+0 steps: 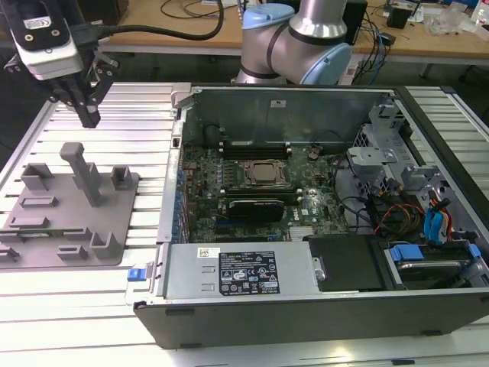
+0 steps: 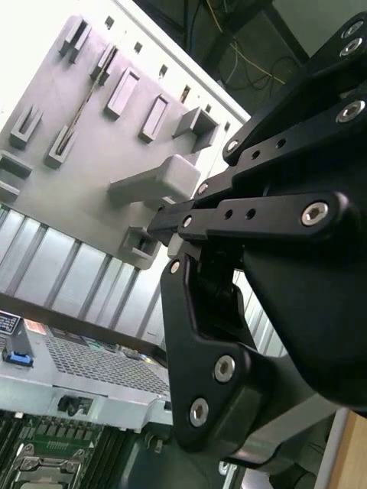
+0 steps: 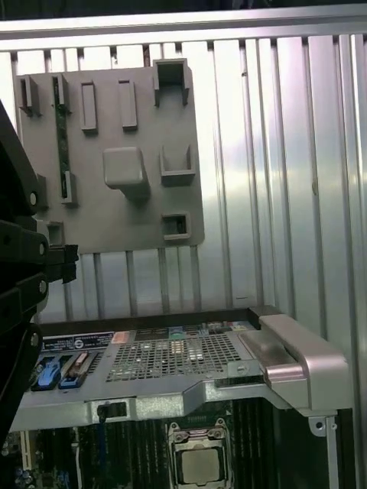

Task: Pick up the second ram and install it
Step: 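Reach for the second ram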

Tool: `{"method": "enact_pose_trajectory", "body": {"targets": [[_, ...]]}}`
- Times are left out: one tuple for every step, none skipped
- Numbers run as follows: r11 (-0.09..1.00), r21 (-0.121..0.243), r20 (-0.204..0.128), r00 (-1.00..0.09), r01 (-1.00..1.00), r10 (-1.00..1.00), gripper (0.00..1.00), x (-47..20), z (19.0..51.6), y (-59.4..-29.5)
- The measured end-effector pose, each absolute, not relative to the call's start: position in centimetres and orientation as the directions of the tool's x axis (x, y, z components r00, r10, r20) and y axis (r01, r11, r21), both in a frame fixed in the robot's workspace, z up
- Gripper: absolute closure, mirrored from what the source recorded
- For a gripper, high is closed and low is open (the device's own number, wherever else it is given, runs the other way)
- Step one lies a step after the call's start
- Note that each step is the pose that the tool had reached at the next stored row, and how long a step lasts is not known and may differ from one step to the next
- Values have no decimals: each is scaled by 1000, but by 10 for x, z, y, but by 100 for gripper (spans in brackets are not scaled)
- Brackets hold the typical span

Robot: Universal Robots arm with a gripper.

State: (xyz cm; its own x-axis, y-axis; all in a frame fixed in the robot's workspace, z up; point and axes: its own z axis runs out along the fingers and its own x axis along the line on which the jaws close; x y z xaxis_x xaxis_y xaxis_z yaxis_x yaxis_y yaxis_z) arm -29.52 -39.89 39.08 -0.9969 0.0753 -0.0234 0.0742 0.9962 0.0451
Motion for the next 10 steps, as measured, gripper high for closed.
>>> {"method": "enact_pose_trajectory", "body": {"targets": [[996,45,-23,-997,74,75,92,-297,391,-399],[996,45,-23,-997,74,75,92,-300,391,-399],[996,45,-23,-997,74,75,92,-304,391,-399],[996,45,-23,-997,74,75,92,-307,391,-399],[996,45,-23,-997,74,75,92,-308,391,-399],[996,45,-23,-997,74,75,92,-310,391,-399],[996,45,-23,-997,74,75,92,-312,391,-399],[996,45,-23,-997,74,75,92,-314,391,-399],[996,45,-23,-997,74,75,92,-317,391,-399],[996,45,-23,-997,74,75,92,-319,391,-399]]}}
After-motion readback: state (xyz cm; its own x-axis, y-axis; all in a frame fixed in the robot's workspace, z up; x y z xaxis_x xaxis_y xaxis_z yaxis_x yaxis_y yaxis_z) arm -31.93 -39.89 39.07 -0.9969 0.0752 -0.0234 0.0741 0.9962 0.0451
